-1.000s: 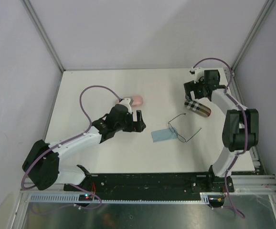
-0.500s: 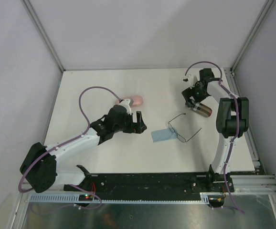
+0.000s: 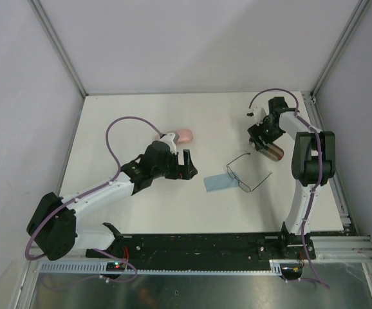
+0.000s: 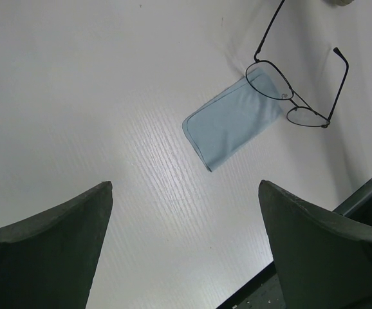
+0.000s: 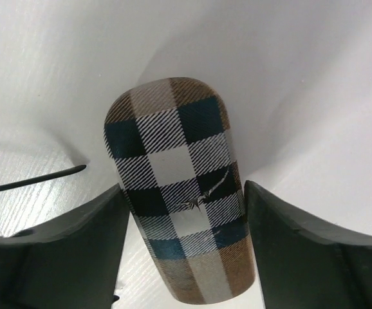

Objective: Organize the sunglasses
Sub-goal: Pick up the sunglasses case from the center of the board, then open the sunglasses case at the center of the board.

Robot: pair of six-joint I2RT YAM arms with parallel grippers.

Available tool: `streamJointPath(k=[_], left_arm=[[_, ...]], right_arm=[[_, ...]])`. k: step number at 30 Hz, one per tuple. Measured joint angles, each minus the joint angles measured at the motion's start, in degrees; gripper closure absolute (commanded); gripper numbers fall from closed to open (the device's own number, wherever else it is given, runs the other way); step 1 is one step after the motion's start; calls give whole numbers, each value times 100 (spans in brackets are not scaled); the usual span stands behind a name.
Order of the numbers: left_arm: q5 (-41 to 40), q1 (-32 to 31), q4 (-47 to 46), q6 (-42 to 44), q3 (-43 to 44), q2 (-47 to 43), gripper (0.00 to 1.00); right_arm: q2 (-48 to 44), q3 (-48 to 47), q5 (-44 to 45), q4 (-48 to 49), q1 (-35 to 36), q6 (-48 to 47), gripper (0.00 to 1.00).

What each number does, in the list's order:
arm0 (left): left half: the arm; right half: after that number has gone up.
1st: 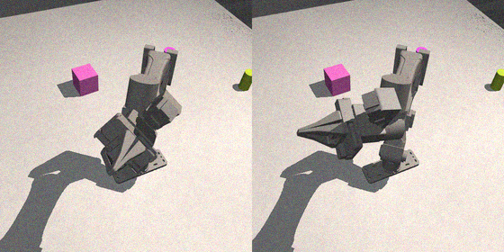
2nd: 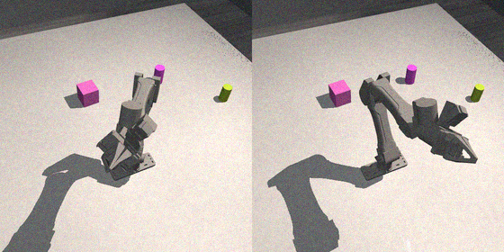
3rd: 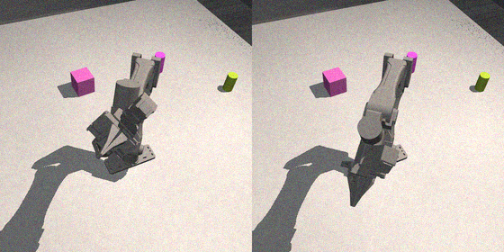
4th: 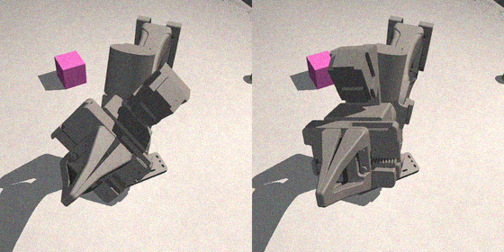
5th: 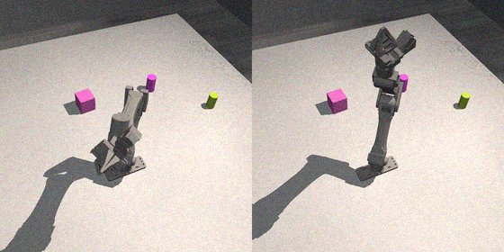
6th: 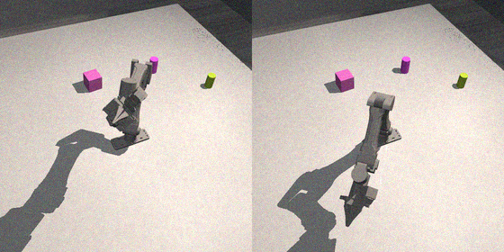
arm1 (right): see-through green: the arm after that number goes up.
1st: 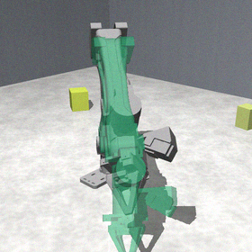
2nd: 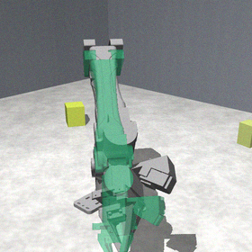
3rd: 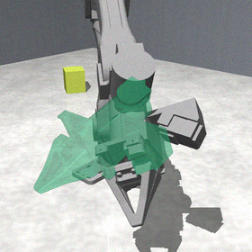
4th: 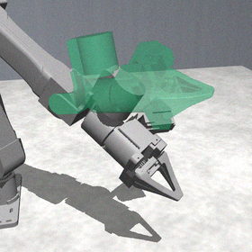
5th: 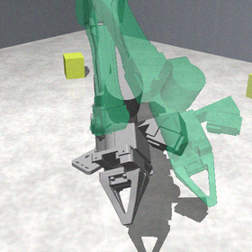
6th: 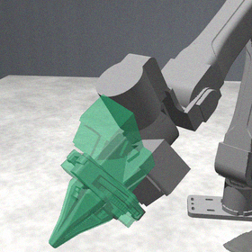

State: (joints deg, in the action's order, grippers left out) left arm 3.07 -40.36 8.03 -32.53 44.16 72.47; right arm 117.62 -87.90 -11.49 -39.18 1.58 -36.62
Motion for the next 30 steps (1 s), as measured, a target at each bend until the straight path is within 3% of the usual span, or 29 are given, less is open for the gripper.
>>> streamJointPath(k=[2,9,16,23,27,30], left_arm=[[20,-2,2,0,0,0,0],[37,59,2,0,13,-4,0],[184,348,37,63,68,-234,0],[647,535,0,291,291,-481,0],[984,597,-63,409,291,-748,0],[1316,699,-203,413,302,-946,0]], right_arm=[[0,-4,-28,-7,-17,26,39],[4,-111,-428,-155,-66,256,45],[-531,-142,-1268,142,-94,1370,55],[-2081,188,-2319,1880,323,3825,65],[-2358,343,-2844,2909,977,5512,75],[-2361,743,-3198,3814,1462,6850,77]])
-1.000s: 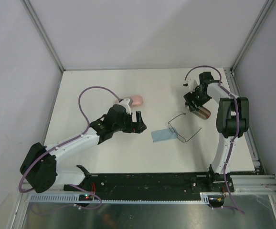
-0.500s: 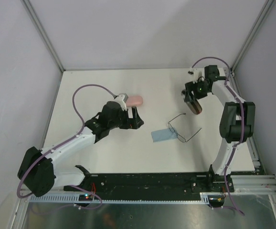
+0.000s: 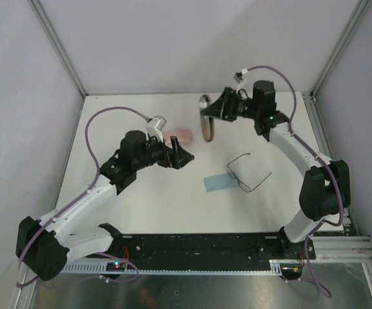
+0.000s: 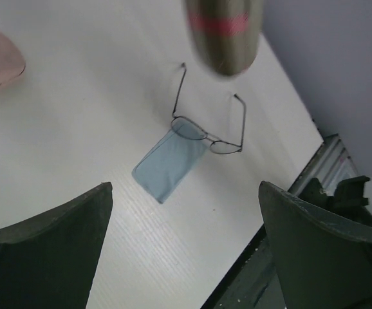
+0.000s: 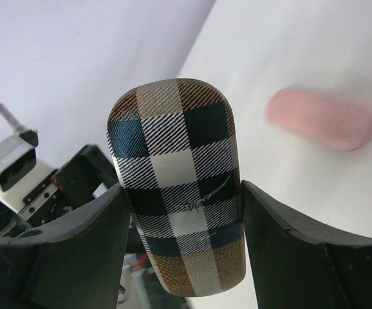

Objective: Organize the sunglasses
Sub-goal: Open the sunglasses case at the center of the board.

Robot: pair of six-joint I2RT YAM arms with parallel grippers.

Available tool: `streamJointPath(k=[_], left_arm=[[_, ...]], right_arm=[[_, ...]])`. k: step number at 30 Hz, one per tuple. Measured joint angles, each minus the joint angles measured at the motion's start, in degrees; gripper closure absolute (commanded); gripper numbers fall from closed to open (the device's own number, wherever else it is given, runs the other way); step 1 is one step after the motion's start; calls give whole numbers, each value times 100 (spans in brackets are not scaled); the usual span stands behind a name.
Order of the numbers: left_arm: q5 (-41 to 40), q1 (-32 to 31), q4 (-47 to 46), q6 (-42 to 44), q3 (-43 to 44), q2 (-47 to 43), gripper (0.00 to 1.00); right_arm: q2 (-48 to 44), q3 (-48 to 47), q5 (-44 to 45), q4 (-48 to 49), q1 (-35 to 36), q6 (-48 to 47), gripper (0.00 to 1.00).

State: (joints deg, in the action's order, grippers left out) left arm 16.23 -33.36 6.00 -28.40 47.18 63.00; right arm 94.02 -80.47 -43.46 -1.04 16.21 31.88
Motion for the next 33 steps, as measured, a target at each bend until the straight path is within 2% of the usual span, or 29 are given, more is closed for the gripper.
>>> streamJointPath(k=[3,9,21,26,33], left_arm=[[387,92,-297,-15,33,-153,0],[1132,243,-1123,-310,0,-354,0],[2142,929,-2295,-1370,-146,-435,1],[2420,955,-2507,-1753,-146,-129,1],[2660,955,-2747,-2194,-142,105,2]], right_arm=[[4,520,-227,686,380,1108,77],[2,1213,-459,1838,920,2546,76],[-61,2238,-922,4815,872,4725,78],[-76,2260,-1075,5569,850,5119,76],[-136,2260,-1237,5917,940,5219,75]])
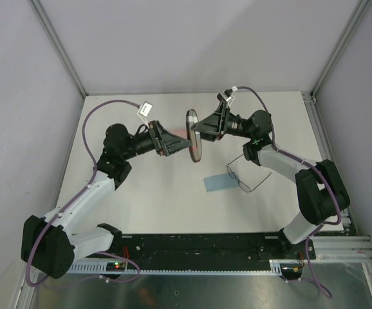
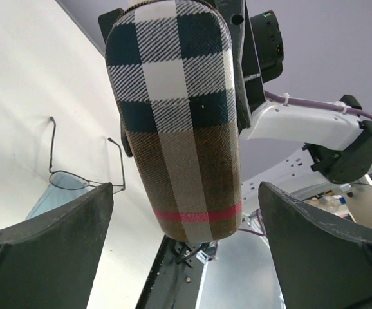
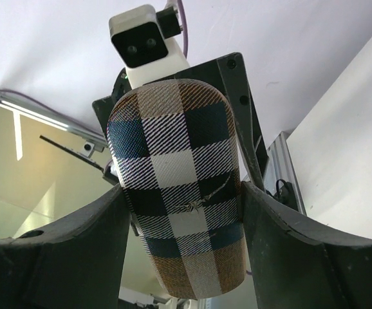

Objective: Organize the sunglasses
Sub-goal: Open the sunglasses case at the center of the board.

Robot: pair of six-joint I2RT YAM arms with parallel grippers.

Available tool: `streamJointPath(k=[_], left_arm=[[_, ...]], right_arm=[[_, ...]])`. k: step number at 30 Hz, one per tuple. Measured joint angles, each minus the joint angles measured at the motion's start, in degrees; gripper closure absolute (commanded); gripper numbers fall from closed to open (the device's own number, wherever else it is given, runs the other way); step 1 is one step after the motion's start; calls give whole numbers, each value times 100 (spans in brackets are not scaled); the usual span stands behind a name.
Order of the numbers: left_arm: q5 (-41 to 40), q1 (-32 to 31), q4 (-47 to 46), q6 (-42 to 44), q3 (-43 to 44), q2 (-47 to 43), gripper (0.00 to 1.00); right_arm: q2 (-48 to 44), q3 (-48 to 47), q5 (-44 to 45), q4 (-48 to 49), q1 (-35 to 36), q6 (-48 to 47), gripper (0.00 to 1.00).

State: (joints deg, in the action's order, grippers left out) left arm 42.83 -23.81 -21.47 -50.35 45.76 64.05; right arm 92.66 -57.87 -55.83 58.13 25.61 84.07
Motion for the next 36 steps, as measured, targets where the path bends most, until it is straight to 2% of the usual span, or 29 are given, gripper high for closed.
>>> streamJointPath(k=[6,17,26,29,36], left_arm=[[136,0,-234,-234,7,76,4],[251,7,-459,-369,7,133,24],[321,22,-599,-514,-4,256,56],[323,24,-636,-507,-52,267,63],[280,20,-758,-402,-282,267,68]], right_arm=[[0,0,-55,105,98,17,75],[0,0,-59,114,205,-9,75],[-7,2,-9,0,197,-299,77],[-81,2,7,-273,197,-518,79],[-466,2,164,-1628,173,-1561,83]])
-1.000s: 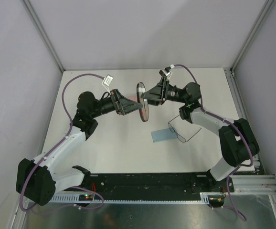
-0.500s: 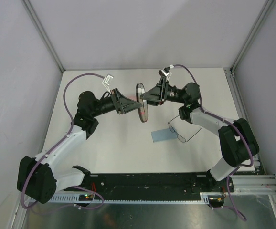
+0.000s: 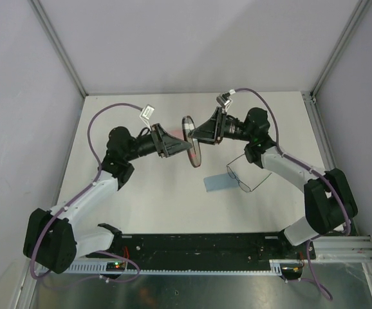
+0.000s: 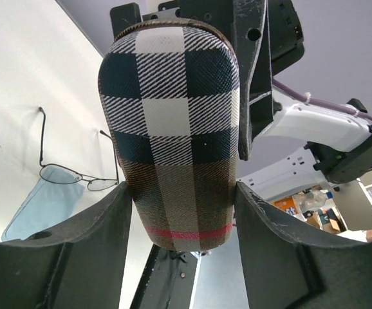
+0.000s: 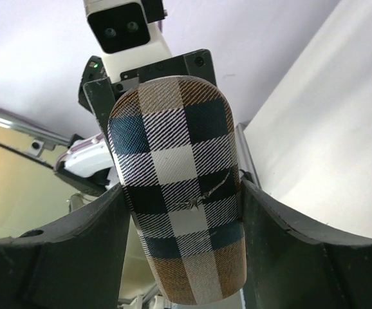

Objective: Organize the sunglasses
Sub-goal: Open the sunglasses case at the center of the board, then pass from the left arm to the right

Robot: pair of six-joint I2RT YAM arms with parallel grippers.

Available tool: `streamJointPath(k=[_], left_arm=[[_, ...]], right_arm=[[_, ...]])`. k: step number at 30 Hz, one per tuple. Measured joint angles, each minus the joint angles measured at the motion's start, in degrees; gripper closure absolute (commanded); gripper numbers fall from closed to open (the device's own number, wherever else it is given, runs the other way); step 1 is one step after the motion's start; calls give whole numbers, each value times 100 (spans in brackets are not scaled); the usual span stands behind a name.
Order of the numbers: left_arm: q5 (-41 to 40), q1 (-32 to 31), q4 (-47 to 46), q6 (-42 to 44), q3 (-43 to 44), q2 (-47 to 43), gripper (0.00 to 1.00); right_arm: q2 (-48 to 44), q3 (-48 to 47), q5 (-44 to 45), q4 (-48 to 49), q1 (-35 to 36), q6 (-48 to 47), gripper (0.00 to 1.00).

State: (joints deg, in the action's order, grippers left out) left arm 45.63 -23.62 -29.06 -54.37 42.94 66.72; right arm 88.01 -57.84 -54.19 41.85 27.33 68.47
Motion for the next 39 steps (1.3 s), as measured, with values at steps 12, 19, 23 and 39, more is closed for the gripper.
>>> streamJointPath(k=[12,19,23,39], left_arm=[[-546,-4,439,511,-284,245,73],[-1641,-225,1285,1152,-284,723,74],[-2162,-365,1589,1290,-354,1014,74],[-2109,-170,1563,1327,-581,1285,72]], right_arm=[[-514,-11,1353,-2675,72,-1945,86],[-380,-26,3106,-3991,415,-2706,82],[-118,-26,3816,-4341,654,-2892,50],[-326,55,3191,-4752,9,-3335,15]])
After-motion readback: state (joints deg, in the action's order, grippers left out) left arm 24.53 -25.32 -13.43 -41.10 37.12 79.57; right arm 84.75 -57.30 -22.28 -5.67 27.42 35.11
